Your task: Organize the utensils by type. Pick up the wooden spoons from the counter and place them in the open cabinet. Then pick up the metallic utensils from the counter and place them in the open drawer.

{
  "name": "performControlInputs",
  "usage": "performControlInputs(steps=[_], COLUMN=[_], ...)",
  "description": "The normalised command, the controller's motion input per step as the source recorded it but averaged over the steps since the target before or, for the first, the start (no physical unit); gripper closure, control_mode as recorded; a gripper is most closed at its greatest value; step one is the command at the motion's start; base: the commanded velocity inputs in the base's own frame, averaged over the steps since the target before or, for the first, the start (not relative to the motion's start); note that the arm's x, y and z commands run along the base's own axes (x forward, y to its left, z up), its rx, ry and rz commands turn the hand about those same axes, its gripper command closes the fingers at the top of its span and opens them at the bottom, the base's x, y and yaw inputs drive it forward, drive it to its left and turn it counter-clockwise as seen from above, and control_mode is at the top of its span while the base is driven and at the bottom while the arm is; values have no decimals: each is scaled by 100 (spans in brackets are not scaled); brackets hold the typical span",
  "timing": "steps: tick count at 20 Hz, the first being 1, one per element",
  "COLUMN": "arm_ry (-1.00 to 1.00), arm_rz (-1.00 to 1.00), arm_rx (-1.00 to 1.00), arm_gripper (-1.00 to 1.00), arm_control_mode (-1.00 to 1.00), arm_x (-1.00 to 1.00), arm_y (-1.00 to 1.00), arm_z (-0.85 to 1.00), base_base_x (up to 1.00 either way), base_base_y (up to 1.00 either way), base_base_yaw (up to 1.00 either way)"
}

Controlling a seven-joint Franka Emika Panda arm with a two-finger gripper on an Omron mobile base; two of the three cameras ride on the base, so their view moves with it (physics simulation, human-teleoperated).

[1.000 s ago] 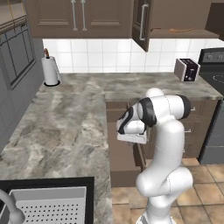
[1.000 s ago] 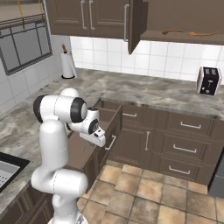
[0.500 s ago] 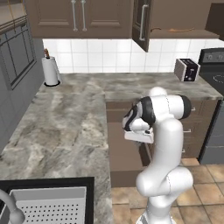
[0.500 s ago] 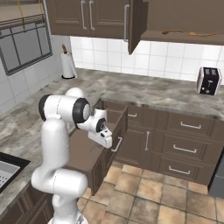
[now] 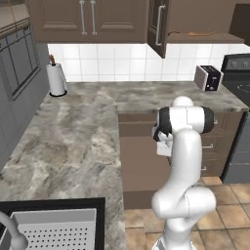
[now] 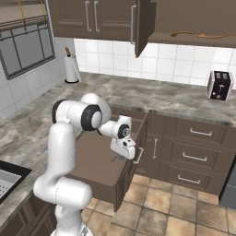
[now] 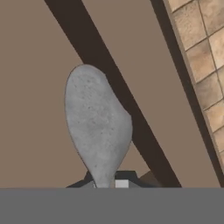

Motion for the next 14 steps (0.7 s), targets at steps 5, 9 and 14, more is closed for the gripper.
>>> performControlInputs(steps=[5, 9, 14], arm_ry=[1, -11, -13], arm_rz=[0, 0, 0], arm_rx=[0, -5, -20], arm_gripper=[100, 100, 100], arm_control_mode=[-100, -100, -100], arm_x=[0, 0, 10], arm_y=[-14, 55, 97], arm_z=[-25, 0, 0], base_base_x=[0, 0, 0], base_base_y=[0, 0, 0], base_base_yaw=[0, 0, 0])
